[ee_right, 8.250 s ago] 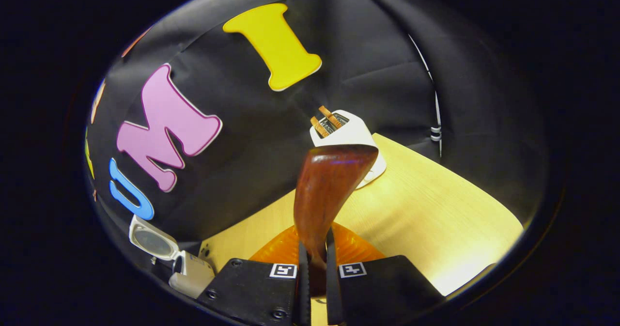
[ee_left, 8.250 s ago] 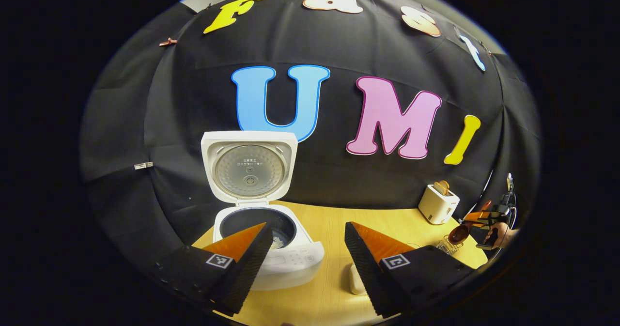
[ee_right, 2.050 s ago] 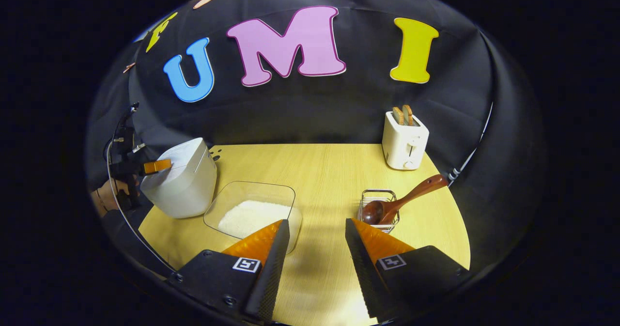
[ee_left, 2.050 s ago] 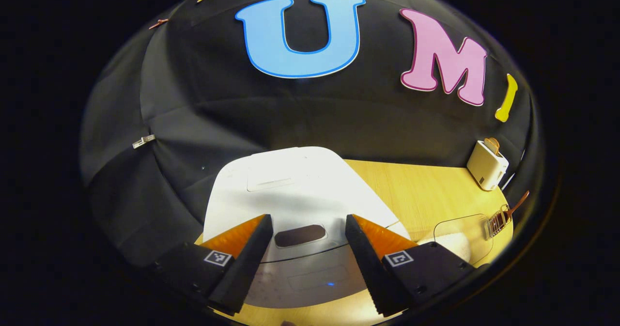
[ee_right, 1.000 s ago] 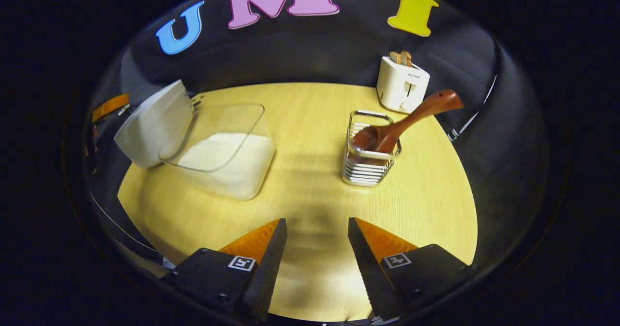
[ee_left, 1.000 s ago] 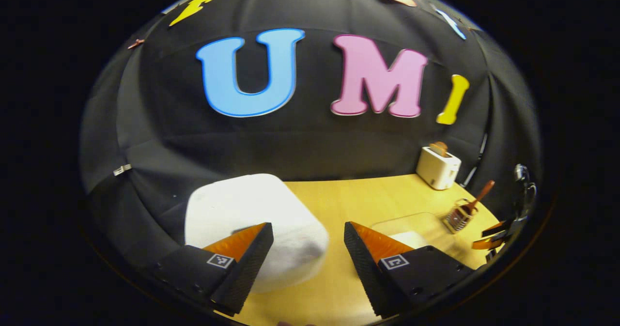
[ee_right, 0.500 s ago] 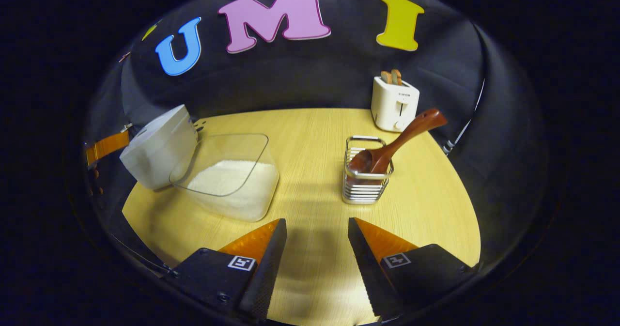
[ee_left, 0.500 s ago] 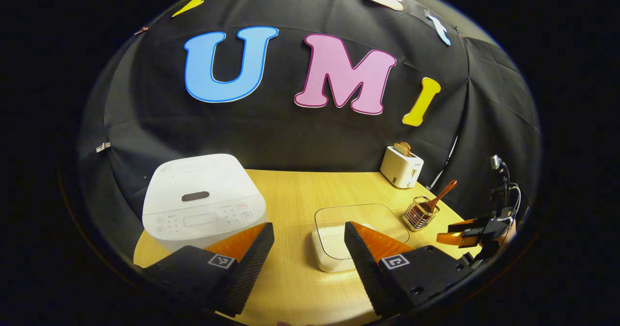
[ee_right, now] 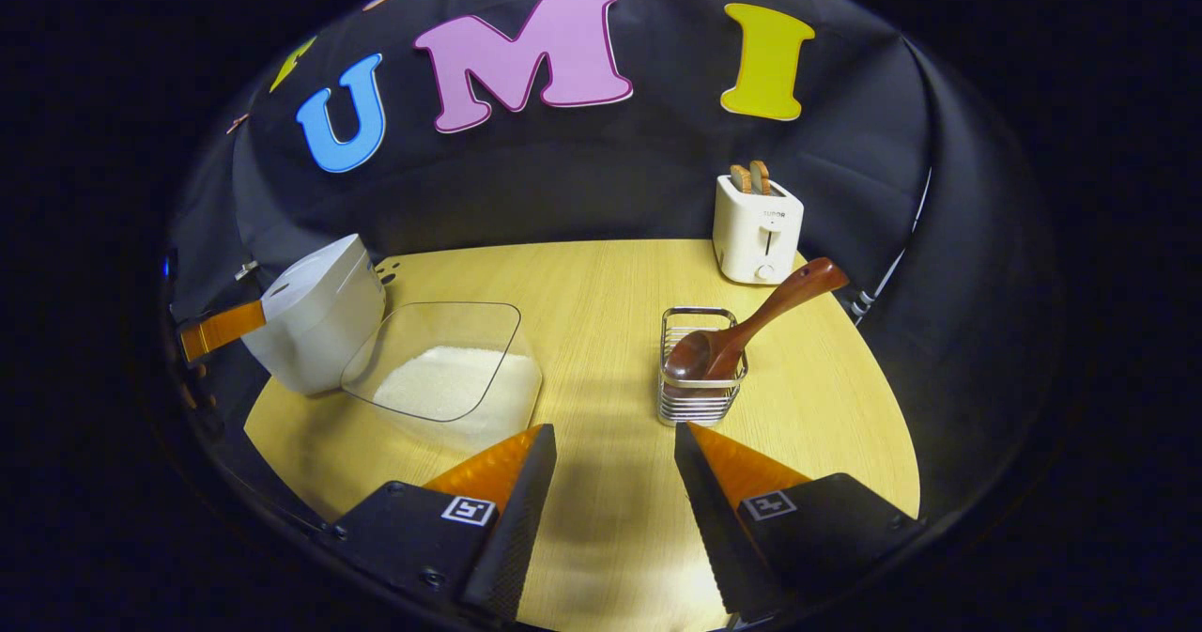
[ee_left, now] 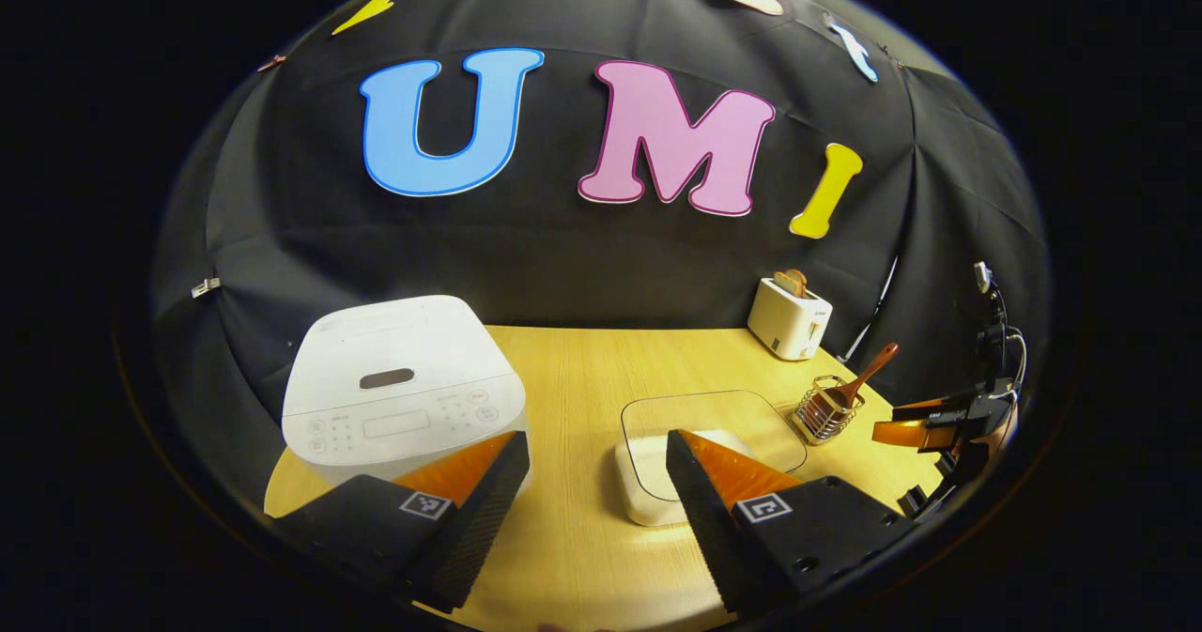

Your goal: Close the left gripper, press the button to open the rice cooker; take a wooden spoon from the chopstick holder with the right hand, scoop a spoonful of rice and pour it into the rice cooker, then put the wooden spoon back into the chopstick holder.

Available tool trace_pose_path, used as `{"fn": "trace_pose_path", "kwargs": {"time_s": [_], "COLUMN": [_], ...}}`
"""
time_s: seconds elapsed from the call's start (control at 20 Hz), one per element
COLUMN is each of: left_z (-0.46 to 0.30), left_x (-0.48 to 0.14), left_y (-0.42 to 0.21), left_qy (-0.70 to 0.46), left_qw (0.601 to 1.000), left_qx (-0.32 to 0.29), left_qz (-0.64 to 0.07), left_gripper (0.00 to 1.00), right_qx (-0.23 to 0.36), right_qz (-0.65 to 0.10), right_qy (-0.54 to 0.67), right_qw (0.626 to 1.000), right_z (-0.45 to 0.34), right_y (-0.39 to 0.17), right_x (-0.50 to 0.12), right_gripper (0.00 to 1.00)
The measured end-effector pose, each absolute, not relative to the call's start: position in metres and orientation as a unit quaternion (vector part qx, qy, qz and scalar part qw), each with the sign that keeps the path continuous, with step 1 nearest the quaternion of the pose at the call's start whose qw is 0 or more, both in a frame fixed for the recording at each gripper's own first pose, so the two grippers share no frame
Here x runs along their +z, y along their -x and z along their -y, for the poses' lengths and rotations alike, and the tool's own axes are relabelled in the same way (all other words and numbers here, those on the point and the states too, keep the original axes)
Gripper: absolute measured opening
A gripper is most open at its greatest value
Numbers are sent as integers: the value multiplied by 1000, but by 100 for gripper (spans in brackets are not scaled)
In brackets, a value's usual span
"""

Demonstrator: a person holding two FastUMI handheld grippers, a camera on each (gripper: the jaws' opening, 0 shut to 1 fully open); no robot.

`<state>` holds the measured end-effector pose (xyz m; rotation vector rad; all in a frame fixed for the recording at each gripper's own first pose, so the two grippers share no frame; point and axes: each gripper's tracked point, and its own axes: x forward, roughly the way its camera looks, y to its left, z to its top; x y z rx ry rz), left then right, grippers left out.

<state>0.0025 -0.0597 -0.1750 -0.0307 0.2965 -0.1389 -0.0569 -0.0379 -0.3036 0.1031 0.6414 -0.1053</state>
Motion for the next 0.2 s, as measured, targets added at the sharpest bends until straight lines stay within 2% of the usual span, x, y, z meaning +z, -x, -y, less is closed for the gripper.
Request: {"fn": "trace_pose_path", "kwargs": {"time_s": [0.2], "left_z": [61], "left_x": [-176], "left_y": [-2], "left_qy": [14], "left_qw": [986], "left_qx": [-69], "left_qz": [-150], "left_gripper": [94], "right_qx": [-52], "right_qz": [-314], "right_qy": [-50], "right_qw": [947], "right_z": [38], "right_y": [57], "right_x": [-304], "right_gripper": [80]}}
